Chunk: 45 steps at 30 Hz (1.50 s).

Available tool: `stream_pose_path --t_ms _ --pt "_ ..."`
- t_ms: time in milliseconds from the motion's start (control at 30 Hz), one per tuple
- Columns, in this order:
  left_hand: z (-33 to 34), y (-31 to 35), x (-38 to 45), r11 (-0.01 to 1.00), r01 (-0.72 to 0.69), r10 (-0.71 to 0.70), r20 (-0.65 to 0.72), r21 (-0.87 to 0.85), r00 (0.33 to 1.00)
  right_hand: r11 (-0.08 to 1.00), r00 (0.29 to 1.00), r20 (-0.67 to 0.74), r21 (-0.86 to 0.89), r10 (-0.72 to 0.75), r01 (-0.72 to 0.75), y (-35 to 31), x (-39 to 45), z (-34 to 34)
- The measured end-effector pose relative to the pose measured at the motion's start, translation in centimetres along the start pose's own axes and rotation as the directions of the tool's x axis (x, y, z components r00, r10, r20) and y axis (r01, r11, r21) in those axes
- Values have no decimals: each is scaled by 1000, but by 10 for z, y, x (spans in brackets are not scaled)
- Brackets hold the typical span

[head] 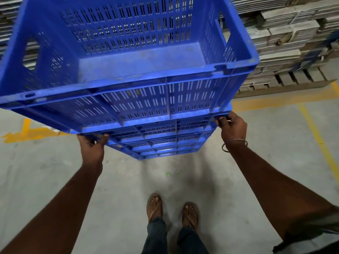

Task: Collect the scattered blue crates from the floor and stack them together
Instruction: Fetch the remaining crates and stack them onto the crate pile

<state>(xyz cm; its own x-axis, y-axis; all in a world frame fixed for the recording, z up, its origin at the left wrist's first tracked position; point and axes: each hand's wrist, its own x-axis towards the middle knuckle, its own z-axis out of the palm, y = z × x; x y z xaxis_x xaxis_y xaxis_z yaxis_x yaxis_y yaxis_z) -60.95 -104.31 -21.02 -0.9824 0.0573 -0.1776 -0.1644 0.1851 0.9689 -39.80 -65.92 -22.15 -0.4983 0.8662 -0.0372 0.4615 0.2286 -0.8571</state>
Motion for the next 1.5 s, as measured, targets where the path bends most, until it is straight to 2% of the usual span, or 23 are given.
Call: stream_pose_path --t_ms 267,400,467,633,700,800,900,967,1067,1133,1233,1367,1500 --pt "-5 6 1 998 55 -57 53 26 997 996 997 16 -49 -70 71 -3 -9 -5" --pt "-12 12 -4 997 62 -67 127 42 990 987 996 57 -147 -62 70 -6 -9 -15" --pt "-19 23 -11 997 71 -73 95 26 993 983 995 22 -153 -99 102 -16 -14 -25" --pt "-37 68 -41 997 -52 51 -16 -53 999 966 959 -130 36 -250 257 -66 -32 -56" --pt "-49 86 -47 988 -131 126 -59 -87 990 933 947 -143 182 -289 312 -95 -38 -66" --pt "-74 111 -35 972 -203 187 -135 -119 973 853 951 -134 421 -277 308 -143 -44 -80" --pt "-91 157 -27 966 -225 212 -109 -126 971 855 965 -122 448 -231 261 -185 -39 -91" --pt "-89 194 -28 969 -180 174 -51 -170 983 898 988 -64 413 -138 152 -201 -26 -95" --pt "-75 233 -25 982 -88 85 -23 -166 996 981 993 39 165 -111 103 -214 -3 -103" --pt "-68 240 -17 997 -58 58 -3 -40 998 992 988 97 -14 -124 125 -221 6 -107" --pt "-65 243 -6 993 -31 37 -43 115 998 978 988 90 -160 -124 137 -229 14 -108" --pt "-62 253 1 997 50 -42 -128 58 991 976 992 68 -182 -106 117 -234 19 -110" --pt "-58 261 7 997 57 -52 -99 53 994 984 993 25 -130 -116 118 -233 31 -125"
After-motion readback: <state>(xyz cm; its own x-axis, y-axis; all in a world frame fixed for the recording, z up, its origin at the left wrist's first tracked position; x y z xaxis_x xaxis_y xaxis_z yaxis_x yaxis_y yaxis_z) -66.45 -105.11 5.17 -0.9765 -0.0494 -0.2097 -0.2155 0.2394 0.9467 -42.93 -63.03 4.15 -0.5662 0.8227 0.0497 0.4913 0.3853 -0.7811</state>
